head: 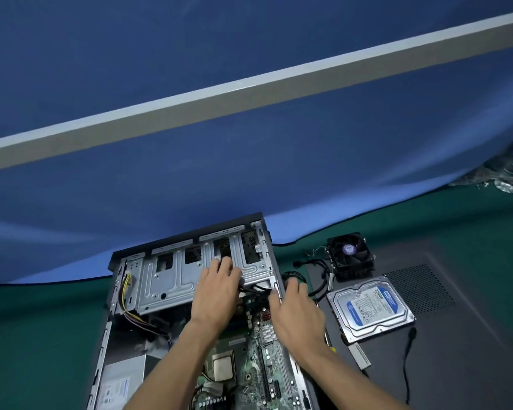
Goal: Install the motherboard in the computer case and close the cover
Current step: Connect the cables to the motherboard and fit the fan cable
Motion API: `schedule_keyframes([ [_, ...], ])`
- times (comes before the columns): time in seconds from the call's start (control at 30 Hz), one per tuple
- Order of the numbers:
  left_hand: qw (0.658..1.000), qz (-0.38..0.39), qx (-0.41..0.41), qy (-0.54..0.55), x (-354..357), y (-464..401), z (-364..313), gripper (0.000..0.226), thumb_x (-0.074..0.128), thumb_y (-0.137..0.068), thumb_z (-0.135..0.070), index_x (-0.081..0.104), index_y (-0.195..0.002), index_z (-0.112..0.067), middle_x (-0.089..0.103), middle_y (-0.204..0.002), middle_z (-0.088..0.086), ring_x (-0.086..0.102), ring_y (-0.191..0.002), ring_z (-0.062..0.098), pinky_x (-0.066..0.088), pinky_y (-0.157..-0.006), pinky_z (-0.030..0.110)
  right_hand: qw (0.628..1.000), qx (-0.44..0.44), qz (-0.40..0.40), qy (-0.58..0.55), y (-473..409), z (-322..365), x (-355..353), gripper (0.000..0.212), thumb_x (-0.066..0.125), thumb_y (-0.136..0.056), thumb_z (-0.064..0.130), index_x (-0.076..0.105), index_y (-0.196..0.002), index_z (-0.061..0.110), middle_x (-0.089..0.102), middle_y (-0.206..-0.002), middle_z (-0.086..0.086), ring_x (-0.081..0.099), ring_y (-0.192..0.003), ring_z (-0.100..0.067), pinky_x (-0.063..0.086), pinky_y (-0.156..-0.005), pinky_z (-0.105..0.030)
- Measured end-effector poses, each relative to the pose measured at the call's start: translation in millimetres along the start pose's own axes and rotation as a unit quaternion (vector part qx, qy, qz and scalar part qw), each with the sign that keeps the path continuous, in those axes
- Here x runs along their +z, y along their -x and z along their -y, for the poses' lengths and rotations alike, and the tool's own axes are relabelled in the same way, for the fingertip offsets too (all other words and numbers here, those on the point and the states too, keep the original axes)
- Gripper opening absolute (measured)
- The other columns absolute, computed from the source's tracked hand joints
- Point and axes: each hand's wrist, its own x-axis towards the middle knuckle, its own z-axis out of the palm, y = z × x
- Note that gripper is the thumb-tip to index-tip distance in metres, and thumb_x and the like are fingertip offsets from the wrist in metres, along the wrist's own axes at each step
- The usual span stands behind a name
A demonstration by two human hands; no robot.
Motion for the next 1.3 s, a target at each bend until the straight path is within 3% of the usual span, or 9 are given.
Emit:
schedule_keyframes([
  [0.17, 0.996, 0.013, 0.085, 0.007, -4, -5, 8, 0.02, 0.052, -0.091, -0.026, 0.052, -0.11, -0.021, 0.052, -0.112, -0.003, 0.041, -0.104, 0.017, 0.03, -0.089, 0.029, 1.0, 0.005, -0.013, 0.025, -18, 7, 7, 0.045, 0.018, -0.1, 0.052, 0.042, -0.114, 0.017, 0.051, -0.116, -0.004, 0.058, -0.093, -0.02, 0.037, -0.067, -0.03],
  [0.3, 0.993, 0.062, 0.103, -0.014, -15, -10, 1, 0.017, 0.051, -0.09, -0.026, 0.056, -0.102, -0.015, 0.061, -0.105, 0.004, 0.052, -0.099, 0.022, 0.036, -0.091, 0.031, 1.0, 0.015, -0.016, 0.019, -19, 4, 10, 0.047, 0.019, -0.099, 0.054, 0.044, -0.113, 0.017, 0.052, -0.115, -0.003, 0.058, -0.093, -0.021, 0.035, -0.066, -0.03],
  [0.47, 0.982, 0.128, 0.128, -0.058, -21, -6, -18, 0.015, 0.044, -0.092, -0.02, 0.058, -0.092, -0.014, 0.069, -0.092, 0.01, 0.065, -0.082, 0.029, 0.042, -0.065, 0.033, 0.999, 0.028, -0.017, 0.012, -20, 4, 10, 0.048, 0.02, -0.098, 0.055, 0.046, -0.113, 0.017, 0.052, -0.115, -0.003, 0.059, -0.096, -0.022, 0.034, -0.068, -0.03],
  [0.63, 0.988, 0.139, 0.069, 0.004, -9, 11, -32, 0.018, 0.044, -0.094, -0.025, 0.054, -0.103, -0.012, 0.066, -0.1, 0.01, 0.064, -0.089, 0.029, 0.043, -0.067, 0.035, 0.999, 0.036, -0.021, 0.0, -19, 4, 8, 0.046, 0.02, -0.1, 0.051, 0.048, -0.112, 0.016, 0.054, -0.114, -0.003, 0.059, -0.095, -0.023, 0.033, -0.068, -0.03],
  [0.73, 0.974, 0.155, -0.043, 0.158, 0, 24, -28, 0.017, 0.048, -0.092, -0.03, 0.056, -0.097, -0.016, 0.066, -0.097, 0.007, 0.063, -0.09, 0.027, 0.047, -0.076, 0.034, 0.999, 0.033, -0.018, -0.005, -20, 4, 8, 0.046, 0.02, -0.1, 0.05, 0.048, -0.112, 0.015, 0.053, -0.113, -0.003, 0.058, -0.095, -0.023, 0.033, -0.069, -0.03],
  [0.9, 0.866, 0.112, -0.212, 0.438, 7, 39, -18, 0.008, 0.062, -0.085, -0.012, 0.059, -0.078, -0.014, 0.059, -0.068, -0.001, 0.053, -0.059, 0.013, 0.046, -0.062, 0.027, 0.999, 0.028, -0.02, -0.015, -20, 3, 9, 0.047, 0.02, -0.101, 0.05, 0.048, -0.114, 0.014, 0.053, -0.115, -0.005, 0.059, -0.094, -0.023, 0.035, -0.069, -0.031],
  [1.03, 0.682, 0.076, -0.326, 0.651, 3, 49, -16, 0.026, 0.065, -0.086, -0.008, 0.052, -0.063, -0.009, 0.044, -0.049, 0.0, 0.04, -0.041, 0.014, 0.041, -0.047, 0.026, 0.999, 0.001, -0.043, -0.018, -18, 4, 6, 0.037, 0.028, -0.101, 0.044, 0.043, -0.119, 0.016, 0.049, -0.119, -0.005, 0.055, -0.1, -0.022, 0.039, -0.072, -0.032],
  [1.17, 0.553, 0.065, -0.36, 0.749, 0, 61, -23, 0.026, 0.058, -0.09, -0.007, 0.047, -0.067, -0.011, 0.036, -0.047, -0.002, 0.032, -0.038, 0.01, 0.033, -0.038, 0.022, 0.979, -0.184, -0.087, 0.02, -5, 2, 3, 0.039, 0.053, -0.091, 0.023, 0.048, -0.129, 0.017, 0.045, -0.124, -0.005, 0.043, -0.111, -0.019, 0.039, -0.093, -0.032],
  [1.3, 0.47, 0.047, -0.38, 0.796, -2, 66, -28, 0.023, 0.053, -0.092, -0.008, 0.05, -0.069, -0.01, 0.033, -0.047, -0.004, 0.027, -0.038, 0.008, 0.025, -0.036, 0.02, 0.951, -0.305, -0.001, 0.046, 17, -10, -1, 0.023, 0.049, -0.086, 0.031, 0.063, -0.103, 0.022, 0.05, -0.115, 0.003, 0.038, -0.113, -0.016, 0.029, -0.103, -0.034],
])
